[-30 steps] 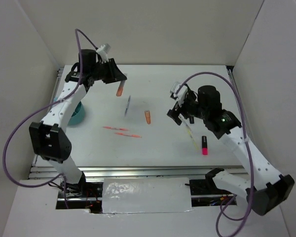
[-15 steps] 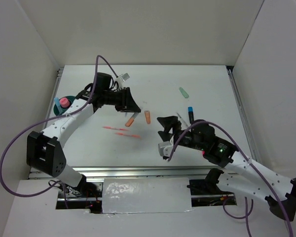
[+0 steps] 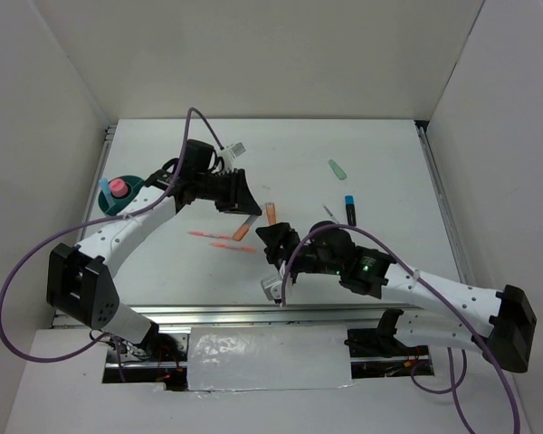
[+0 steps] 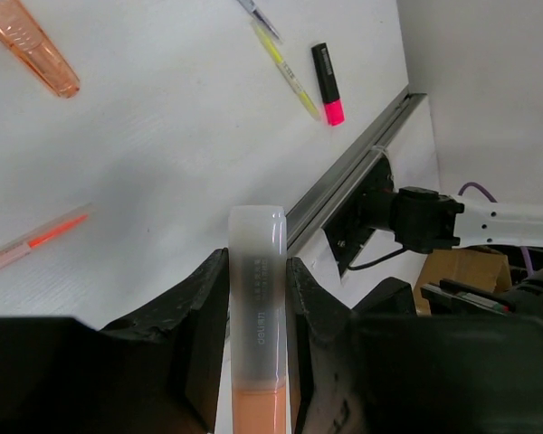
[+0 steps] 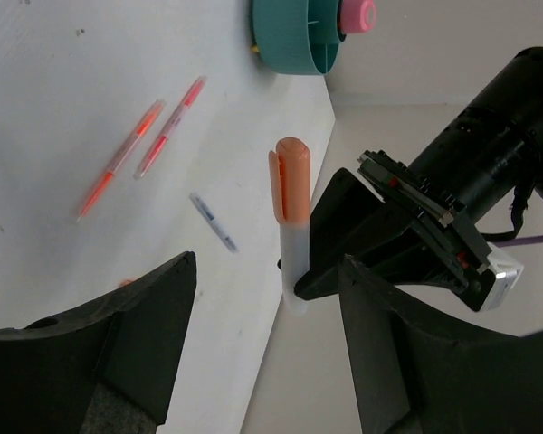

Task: Sort the stationery into containers
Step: Place the pen in the storage box.

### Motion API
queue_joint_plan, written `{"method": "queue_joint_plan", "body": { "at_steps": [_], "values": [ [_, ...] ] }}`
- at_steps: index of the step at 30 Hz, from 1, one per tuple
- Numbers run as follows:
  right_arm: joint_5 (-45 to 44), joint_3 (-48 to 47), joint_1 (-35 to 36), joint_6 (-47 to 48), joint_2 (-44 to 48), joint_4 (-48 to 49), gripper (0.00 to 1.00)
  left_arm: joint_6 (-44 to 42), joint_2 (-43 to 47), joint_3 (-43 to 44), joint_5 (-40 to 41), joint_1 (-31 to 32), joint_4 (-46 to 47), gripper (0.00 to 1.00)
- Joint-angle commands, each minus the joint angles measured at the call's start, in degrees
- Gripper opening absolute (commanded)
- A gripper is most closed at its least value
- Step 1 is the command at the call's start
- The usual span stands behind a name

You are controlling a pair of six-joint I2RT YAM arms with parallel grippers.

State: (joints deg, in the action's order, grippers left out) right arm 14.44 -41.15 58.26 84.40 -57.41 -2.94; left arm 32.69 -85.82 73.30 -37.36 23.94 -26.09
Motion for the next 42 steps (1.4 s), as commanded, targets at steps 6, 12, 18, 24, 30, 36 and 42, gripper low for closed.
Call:
{"method": "queue_joint_plan", "body": {
  "at_steps": [6, 12, 18, 24, 30, 36, 42],
  "values": [
    [1.91, -3.68, 0.72, 3.4, -6.65, 8.03, 0.71, -2.1, 2.06, -0.17, 2.2, 1.89, -0.63, 0.06],
    [1.39, -5.52, 0.63, 4.19, -11.49, 10.06, 0.69, -1.92, 2.59, -1.05, 2.38, 2.6, -0.46, 0.06],
    [-0.46, -8.42, 0.19, 4.63, -15.54, 9.36, 0.57, -2.54, 3.64, -1.23, 3.17, 2.95, -0.9, 0.07],
    [-3.53, -9.39, -0.34, 4.28, -17.04, 8.39, 0.27, -2.98, 6.01, -2.28, 4.49, 2.95, -0.72, 0.32],
    [-4.33, -10.0, -0.08, -5.0, -13.35, 7.62, 0.0, -6.14, 9.61, 0.79, 5.73, -2.73, -1.77, 0.61],
    [-1.96, -14.31, -0.16, -25.4, -4.84, -4.26, 0.0, -16.66, 13.83, 8.36, -13.26, -26.46, 0.85, 0.83],
    [1.29, -18.53, -0.25, -55.94, -1.3, -5.94, 0.0, -12.47, 22.7, -6.31, -44.77, -38.62, 23.08, 0.79]
  ]
}}
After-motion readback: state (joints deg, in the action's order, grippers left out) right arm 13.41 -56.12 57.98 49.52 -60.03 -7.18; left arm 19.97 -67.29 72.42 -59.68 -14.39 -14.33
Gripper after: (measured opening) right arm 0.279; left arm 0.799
